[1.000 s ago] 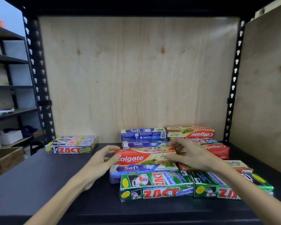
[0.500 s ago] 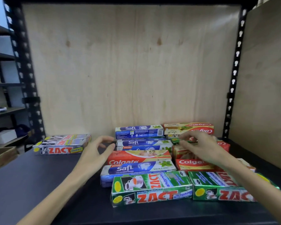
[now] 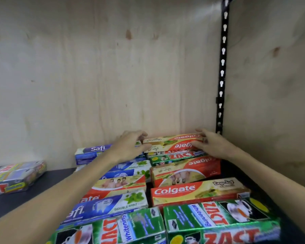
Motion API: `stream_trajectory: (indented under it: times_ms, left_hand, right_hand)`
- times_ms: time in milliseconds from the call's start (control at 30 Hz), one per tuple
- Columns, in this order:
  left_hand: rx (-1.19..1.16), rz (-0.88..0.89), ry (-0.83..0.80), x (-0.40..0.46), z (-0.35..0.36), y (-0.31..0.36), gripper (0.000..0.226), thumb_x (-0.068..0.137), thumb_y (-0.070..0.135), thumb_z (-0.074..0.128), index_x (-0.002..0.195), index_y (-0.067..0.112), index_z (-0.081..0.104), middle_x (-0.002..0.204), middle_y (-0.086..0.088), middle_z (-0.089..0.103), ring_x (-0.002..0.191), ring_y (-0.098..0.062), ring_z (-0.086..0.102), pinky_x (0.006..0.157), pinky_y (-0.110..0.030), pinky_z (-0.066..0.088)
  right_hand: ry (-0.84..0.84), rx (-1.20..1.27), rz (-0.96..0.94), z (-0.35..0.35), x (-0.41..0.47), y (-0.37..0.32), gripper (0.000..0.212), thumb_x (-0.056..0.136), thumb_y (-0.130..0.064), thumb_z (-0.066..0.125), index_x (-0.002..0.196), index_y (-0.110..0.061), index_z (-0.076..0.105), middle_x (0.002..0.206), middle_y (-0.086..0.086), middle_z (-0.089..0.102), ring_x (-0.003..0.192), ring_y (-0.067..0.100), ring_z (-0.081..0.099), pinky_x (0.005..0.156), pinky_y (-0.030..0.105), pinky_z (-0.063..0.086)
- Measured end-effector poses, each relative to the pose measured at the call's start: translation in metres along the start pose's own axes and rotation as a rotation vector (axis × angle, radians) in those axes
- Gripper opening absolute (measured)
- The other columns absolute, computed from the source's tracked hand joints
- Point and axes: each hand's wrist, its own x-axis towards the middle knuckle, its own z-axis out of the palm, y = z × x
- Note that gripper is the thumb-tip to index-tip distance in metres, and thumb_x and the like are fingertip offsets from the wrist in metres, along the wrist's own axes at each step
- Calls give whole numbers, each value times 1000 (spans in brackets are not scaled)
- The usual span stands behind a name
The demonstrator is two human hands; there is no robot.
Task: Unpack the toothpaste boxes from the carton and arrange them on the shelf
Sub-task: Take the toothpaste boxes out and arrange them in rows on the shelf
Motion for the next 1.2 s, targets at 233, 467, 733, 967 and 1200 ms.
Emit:
stream_trajectory:
  times_ms: [233, 467, 733, 967, 1200]
  left_hand:
    - [11, -38, 22, 15, 12, 4, 43, 92, 48, 63, 130, 27, 61, 125, 3, 62, 123, -21, 50, 106, -48, 39]
    - [-102, 125, 38, 10, 12, 57, 30, 97, 38, 60, 126, 33, 62, 130, 5, 53, 132, -16, 35, 111, -41, 24]
    - [-173, 288, -164, -3, 24, 132, 35, 99, 34, 57, 134, 30, 57, 134, -3, 51, 133, -22, 32, 114, -43, 26]
    - [-283, 261, -389, -23, 27, 151, 35, 102, 33, 50, 137, 36, 49, 138, 10, 53, 118, -9, 56, 92, -27, 52]
    - [-266, 270, -302, -30, 30, 151, 40, 102, 34, 52, 141, 41, 46, 143, 15, 51, 119, -12, 58, 96, -36, 53]
  right_hand:
    - [42, 16, -51, -8, -3, 13, 52, 94, -39, 67, 141, -27, 49, 126, -1, 59, 101, 14, 60, 79, 30, 51]
    - [229, -13, 32, -46, -86, 16, 46, 90, -29, 75, 131, -16, 59, 119, 1, 69, 96, 10, 58, 80, 22, 42]
    - [431, -87, 140, -68, -205, 31, 45, 86, -34, 78, 122, -12, 60, 111, 4, 68, 86, 10, 52, 67, 19, 37]
    - [504, -23, 147, -66, -248, 21, 61, 83, -36, 81, 133, -14, 54, 119, 1, 64, 100, 12, 61, 83, 27, 54]
    - [556, 75, 135, -59, -265, 21, 72, 76, -43, 84, 137, -25, 51, 106, -9, 66, 87, 7, 64, 75, 22, 56]
